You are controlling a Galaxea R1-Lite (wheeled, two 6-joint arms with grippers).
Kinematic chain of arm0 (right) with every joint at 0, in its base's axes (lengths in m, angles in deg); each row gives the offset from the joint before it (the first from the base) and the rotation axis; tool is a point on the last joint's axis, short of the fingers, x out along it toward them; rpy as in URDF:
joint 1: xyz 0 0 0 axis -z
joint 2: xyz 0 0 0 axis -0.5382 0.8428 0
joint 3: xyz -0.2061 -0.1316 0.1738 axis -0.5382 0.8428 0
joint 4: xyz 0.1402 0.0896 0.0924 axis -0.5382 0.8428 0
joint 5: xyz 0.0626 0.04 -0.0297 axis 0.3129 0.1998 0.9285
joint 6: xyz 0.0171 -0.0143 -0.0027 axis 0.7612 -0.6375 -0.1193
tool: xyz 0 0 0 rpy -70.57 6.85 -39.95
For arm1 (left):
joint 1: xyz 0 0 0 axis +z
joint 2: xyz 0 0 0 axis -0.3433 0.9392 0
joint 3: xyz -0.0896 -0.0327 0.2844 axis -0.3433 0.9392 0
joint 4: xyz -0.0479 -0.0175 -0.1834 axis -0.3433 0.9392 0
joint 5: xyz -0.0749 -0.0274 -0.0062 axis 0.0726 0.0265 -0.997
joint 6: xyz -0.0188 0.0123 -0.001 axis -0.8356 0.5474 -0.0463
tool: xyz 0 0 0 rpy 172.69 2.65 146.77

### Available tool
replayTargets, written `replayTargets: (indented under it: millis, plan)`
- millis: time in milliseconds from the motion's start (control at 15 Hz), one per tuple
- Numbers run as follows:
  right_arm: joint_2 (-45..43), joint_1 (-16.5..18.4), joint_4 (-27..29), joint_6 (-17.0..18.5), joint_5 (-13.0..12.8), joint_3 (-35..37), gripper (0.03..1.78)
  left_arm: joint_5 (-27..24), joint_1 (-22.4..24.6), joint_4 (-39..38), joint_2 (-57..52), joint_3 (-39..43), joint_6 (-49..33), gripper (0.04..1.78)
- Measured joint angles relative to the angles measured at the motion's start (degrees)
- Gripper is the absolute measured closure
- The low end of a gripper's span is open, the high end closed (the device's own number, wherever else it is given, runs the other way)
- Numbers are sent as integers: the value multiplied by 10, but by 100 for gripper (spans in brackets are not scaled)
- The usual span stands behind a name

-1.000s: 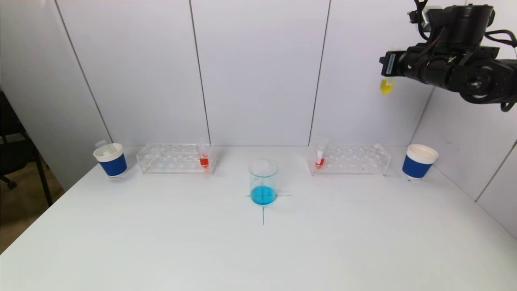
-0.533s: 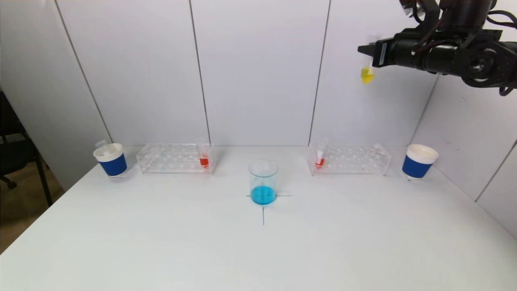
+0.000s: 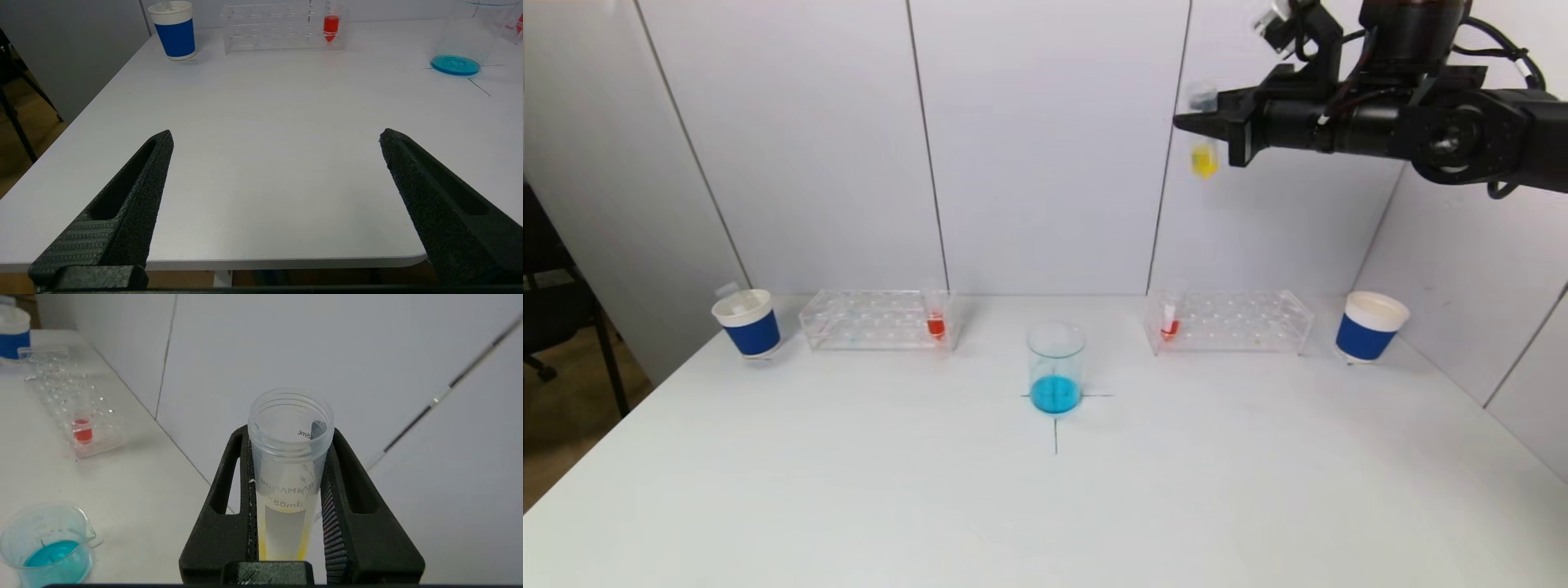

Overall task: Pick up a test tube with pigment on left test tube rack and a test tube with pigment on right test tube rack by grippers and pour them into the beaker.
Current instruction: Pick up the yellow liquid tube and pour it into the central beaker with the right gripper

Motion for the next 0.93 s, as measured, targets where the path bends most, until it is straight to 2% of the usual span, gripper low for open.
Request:
replayTargets:
  millis: [67, 267, 467, 733, 933]
  plan:
    - [7, -8, 2, -31, 14, 1, 131, 0, 0, 0, 0, 0, 0, 6]
    - [30, -28, 2, -121, 23, 7, 131, 0, 0, 0, 0, 0, 0, 6]
    - [54, -48, 0, -168, 49, 16, 131, 0, 0, 0, 0, 0, 0, 6]
    - [67, -71, -5, -243, 50, 33, 131, 0, 0, 0, 0, 0, 0, 6]
    - [70, -87, -48, -292, 49, 63, 131, 0, 0, 0, 0, 0, 0, 6]
